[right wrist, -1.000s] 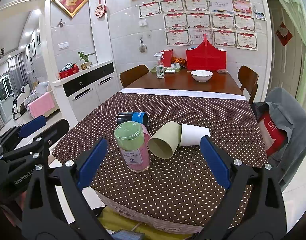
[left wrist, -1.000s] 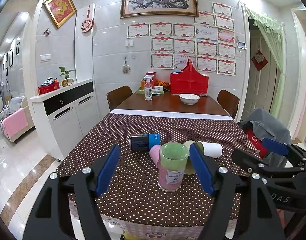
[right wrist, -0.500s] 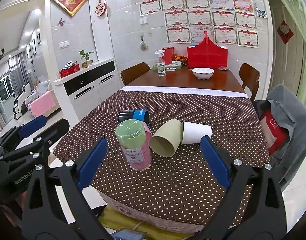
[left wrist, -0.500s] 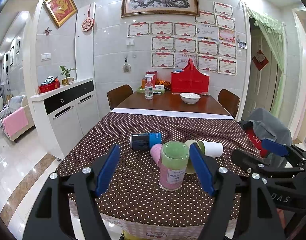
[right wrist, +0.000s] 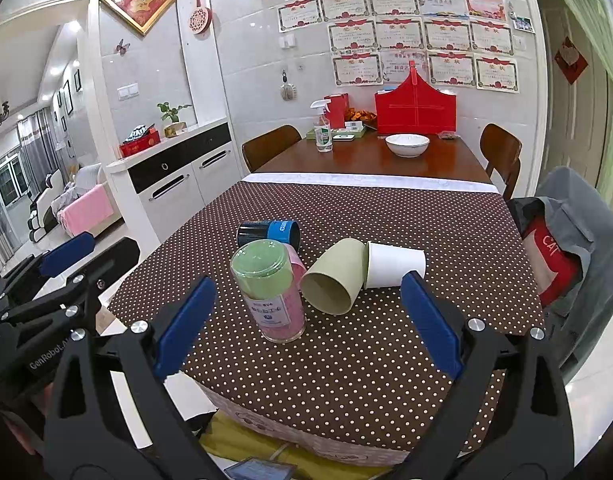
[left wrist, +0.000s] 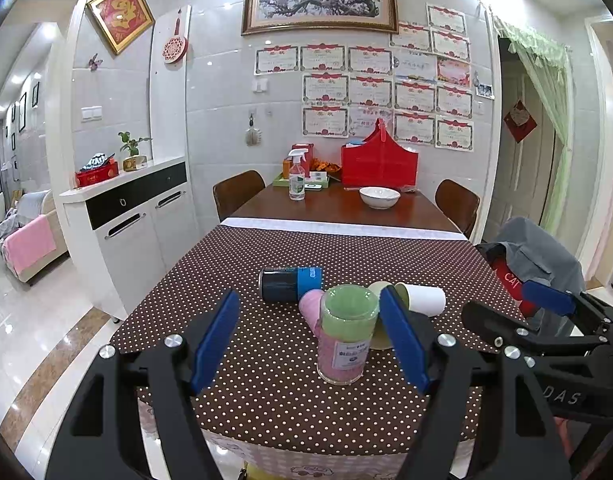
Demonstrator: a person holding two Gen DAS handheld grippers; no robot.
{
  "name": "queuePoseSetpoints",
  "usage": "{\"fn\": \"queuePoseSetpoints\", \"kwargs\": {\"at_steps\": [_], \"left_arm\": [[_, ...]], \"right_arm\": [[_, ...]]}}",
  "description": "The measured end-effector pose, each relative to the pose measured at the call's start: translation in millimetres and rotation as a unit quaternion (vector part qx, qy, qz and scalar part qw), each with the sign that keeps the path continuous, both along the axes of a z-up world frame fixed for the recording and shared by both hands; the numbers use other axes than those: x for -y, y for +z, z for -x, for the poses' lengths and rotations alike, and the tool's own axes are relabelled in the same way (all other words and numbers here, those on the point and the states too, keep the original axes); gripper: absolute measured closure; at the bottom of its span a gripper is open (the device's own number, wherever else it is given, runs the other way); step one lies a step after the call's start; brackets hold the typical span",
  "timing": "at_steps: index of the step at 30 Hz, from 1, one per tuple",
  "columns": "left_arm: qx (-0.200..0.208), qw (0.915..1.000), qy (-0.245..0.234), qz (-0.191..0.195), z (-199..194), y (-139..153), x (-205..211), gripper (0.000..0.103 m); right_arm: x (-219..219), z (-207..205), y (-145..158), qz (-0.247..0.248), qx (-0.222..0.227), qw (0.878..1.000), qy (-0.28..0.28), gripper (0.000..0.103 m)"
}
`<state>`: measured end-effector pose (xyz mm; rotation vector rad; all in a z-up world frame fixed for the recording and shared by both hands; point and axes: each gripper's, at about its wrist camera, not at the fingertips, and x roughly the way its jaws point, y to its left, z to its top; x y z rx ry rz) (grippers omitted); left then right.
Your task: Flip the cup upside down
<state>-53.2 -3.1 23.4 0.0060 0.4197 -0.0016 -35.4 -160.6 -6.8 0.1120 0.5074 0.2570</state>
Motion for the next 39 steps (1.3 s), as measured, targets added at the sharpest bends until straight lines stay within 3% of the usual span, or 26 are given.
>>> {"fn": "queuePoseSetpoints", "kwargs": {"at_steps": [39], "left_arm": [[-0.004,1.0000,-0.006,0.001,-4,-4,7,0.031]], "right_arm": [[8,5,0,0.001,-0.004,1.000,-0.009,0.011]]}}
